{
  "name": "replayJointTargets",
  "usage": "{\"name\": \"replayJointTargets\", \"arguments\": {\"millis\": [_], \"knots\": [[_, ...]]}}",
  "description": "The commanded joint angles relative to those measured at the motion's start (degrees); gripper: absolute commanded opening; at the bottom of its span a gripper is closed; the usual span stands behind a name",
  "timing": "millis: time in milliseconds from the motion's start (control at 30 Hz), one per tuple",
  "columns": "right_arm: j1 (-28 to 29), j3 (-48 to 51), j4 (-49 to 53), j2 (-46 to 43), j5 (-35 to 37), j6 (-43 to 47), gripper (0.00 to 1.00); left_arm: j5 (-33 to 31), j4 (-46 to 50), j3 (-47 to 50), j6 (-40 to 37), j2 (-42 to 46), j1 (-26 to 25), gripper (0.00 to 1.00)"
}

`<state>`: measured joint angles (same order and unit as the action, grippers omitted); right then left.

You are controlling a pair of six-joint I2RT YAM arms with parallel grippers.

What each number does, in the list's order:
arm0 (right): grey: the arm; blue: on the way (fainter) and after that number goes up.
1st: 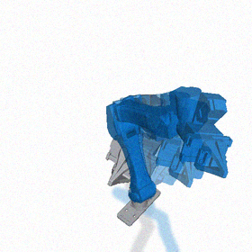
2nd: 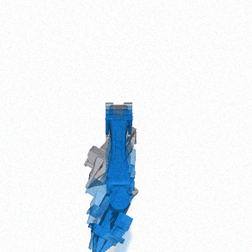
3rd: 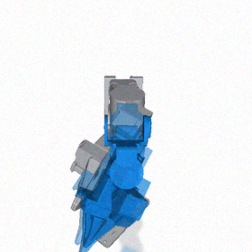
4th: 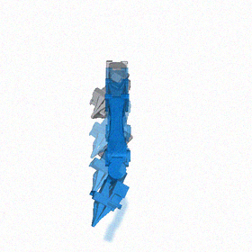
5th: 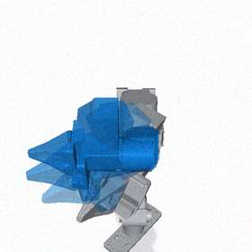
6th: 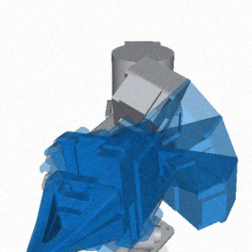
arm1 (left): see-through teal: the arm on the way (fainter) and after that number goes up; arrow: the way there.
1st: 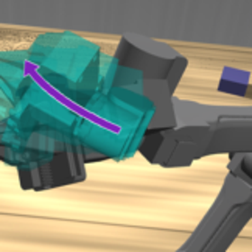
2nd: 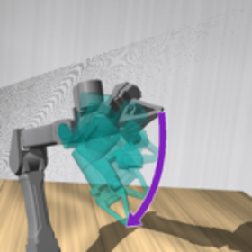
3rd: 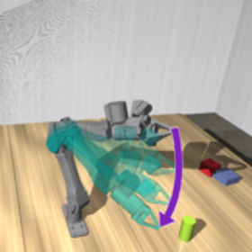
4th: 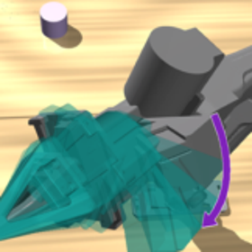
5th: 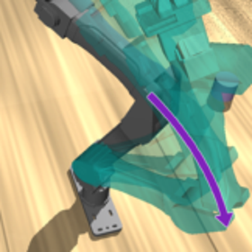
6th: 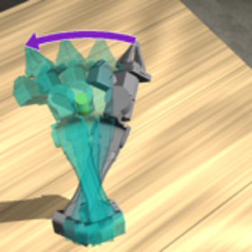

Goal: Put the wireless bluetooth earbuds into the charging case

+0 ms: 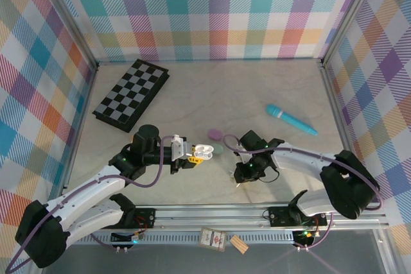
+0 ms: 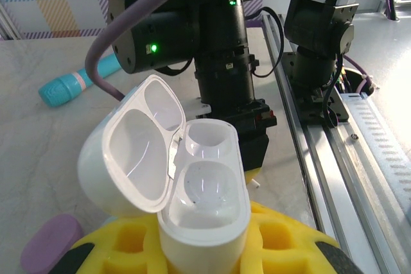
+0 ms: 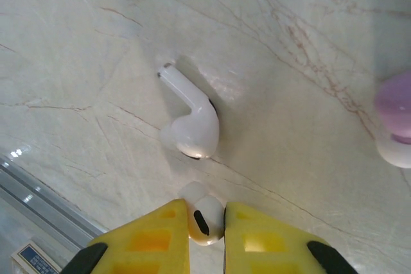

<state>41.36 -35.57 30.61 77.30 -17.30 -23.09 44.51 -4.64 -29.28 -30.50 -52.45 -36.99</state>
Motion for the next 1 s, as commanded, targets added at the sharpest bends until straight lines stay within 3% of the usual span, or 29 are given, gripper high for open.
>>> {"name": "replayJointTargets", "arguments": {"millis": [0,267,567,967], "knots": [[0.47,-0.7,0.1,-3.06,2.81,1.03,0.16,2.1,-1.16,-0.11,-0.92,-0.2,-0.01,0.05],[0.89,-1.44,-1.82,-11.43,11.95,3.52,0.16,1.78,-2.3,-0.67,1.55,-2.52,-0.01,0.05],[1.9,-5.68,-7.65,-19.44,17.73,16.27,0.15,1.73,-3.12,-2.36,4.63,-6.72,0.08,0.05],[8.14,-15.44,-7.52,-19.09,17.72,33.44,0.15,2.99,-3.15,-5.26,10.14,-12.27,0.78,0.05]]}}
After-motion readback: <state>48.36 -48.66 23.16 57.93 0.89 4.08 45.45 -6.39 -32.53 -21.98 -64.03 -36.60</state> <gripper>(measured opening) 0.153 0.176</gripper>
